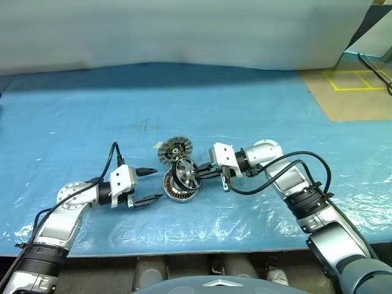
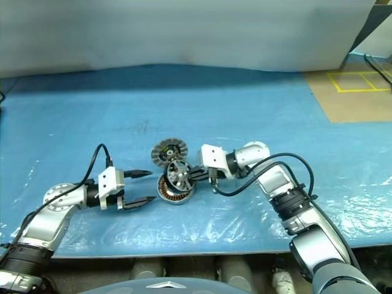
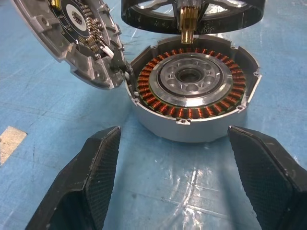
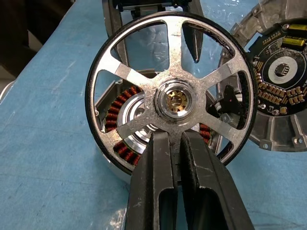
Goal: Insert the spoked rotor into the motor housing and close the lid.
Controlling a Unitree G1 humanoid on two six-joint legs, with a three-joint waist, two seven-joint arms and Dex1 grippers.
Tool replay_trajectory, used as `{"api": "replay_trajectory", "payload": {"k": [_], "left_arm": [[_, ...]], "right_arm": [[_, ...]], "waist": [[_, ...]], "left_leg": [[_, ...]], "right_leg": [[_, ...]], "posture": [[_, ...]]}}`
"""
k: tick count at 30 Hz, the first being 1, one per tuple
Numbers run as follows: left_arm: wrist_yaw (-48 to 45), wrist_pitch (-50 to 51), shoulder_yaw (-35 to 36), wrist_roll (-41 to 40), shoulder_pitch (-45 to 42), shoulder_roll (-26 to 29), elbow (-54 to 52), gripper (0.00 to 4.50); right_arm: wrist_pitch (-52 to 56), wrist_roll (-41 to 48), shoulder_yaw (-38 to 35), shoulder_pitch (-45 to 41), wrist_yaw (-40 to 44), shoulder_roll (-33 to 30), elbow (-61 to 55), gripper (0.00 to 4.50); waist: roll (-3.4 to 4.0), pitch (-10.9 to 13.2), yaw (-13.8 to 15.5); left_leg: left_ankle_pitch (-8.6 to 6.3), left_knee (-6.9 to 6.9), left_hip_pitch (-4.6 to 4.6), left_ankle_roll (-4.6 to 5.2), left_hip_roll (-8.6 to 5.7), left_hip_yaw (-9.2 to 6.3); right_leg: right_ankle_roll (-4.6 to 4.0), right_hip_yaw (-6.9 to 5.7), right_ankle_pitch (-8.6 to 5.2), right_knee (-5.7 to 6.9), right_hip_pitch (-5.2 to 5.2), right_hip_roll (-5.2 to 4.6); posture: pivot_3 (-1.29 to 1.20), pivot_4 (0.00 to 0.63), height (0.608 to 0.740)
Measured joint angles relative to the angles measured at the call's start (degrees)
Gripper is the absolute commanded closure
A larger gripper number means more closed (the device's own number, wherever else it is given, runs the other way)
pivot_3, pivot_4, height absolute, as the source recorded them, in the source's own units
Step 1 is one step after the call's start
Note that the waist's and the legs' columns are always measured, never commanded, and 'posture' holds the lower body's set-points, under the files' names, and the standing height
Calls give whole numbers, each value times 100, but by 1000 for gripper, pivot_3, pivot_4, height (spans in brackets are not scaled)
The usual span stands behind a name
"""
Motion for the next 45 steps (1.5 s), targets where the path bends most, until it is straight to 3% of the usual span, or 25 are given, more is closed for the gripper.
{"api": "replay_trajectory", "payload": {"k": [15, 18, 22, 31, 34, 38, 45], "left_arm": [[57, 11, 1, -6, 113, 0, -196, 768], [91, 16, 1, -5, 114, 0, -207, 768], [133, 30, 1, -5, 114, 1, -209, 768], [171, 73, 0, -4, 113, 0, -219, 768], [179, 74, 1, -3, 113, 1, -219, 768], [169, 69, 11, -9, 115, 5, -216, 768], [172, 62, 72, -17, 137, 54, -203, 768]], "right_arm": [[-344, -225, 73, -196, 93, 217, 625, 4467], [-364, -232, 73, -222, 128, 236, 666, 3764], [-337, -236, 73, -247, 154, 244, 664, 2475], [108, -18, -3, -251, 225, 217, 27, 2475], [260, 143, -22, -251, 237, 267, -75, 3149], [245, 153, -18, -247, 148, 502, 224, 4472], [149, 135, -9, -290, 53, 820, 897, 4472]], "waist": [[0, 0, -4], [0, 0, -4], [0, 0, -3], [0, 0, -2], [0, 0, -2], [0, 0, -7], [0, 0, -7]], "left_leg": [[0, 1, 3, 0, 0, 0], [0, 1, 3, 0, 0, 0], [0, 2, 2, 0, 0, 0], [0, 1, 2, 0, 0, 0], [0, 1, 3, 0, 1, 0], [0, 1, 3, 0, 1, 0], [1, 2, 1, 0, 0, 0]], "right_leg": [[-7, 0, -4, 2, 1, 0], [-7, 0, -4, 3, 1, 0], [-7, 0, -4, 3, 1, 0], [-5, 0, -2, 3, 0, 0], [-6, 0, -3, 3, 1, 0], [-8, 0, -4, 5, 0, 0], [-8, 0, -4, 3, 0, 0]], "posture": [[0, 150, 740], [0, 150, 740], [0, 150, 740], [0, 150, 740], [0, 150, 740], [0, 150, 740], [0, 150, 740]]}}
